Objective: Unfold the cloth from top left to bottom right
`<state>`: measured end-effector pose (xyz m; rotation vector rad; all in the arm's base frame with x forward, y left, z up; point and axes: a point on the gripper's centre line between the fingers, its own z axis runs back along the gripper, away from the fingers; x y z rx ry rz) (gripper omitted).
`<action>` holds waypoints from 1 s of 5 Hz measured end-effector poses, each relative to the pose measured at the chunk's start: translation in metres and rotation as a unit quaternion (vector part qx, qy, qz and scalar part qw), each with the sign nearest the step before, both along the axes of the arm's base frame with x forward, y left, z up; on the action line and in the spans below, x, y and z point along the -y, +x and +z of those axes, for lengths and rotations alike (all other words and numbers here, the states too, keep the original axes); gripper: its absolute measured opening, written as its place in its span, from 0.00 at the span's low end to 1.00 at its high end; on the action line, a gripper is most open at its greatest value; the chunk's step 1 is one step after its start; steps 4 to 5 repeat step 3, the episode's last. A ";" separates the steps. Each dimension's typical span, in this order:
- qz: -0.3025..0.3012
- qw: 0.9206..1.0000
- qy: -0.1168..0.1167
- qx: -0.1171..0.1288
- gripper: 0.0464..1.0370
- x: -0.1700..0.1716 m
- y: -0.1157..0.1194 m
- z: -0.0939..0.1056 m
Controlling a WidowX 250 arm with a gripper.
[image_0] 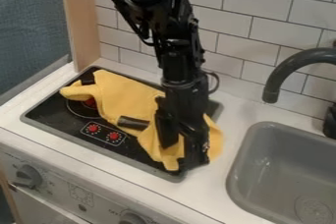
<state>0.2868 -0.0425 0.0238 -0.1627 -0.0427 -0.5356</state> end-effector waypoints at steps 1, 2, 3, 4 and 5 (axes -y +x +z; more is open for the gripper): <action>-0.005 0.999 -0.010 0.036 0.96 -0.003 0.003 0.030; -0.033 0.997 -0.012 0.064 0.96 -0.004 -0.001 0.057; -0.049 0.994 0.027 0.090 0.96 -0.015 0.001 0.069; -0.049 0.994 0.027 0.090 0.96 -0.015 0.001 0.069; -0.049 0.994 0.027 0.090 0.96 -0.015 0.001 0.069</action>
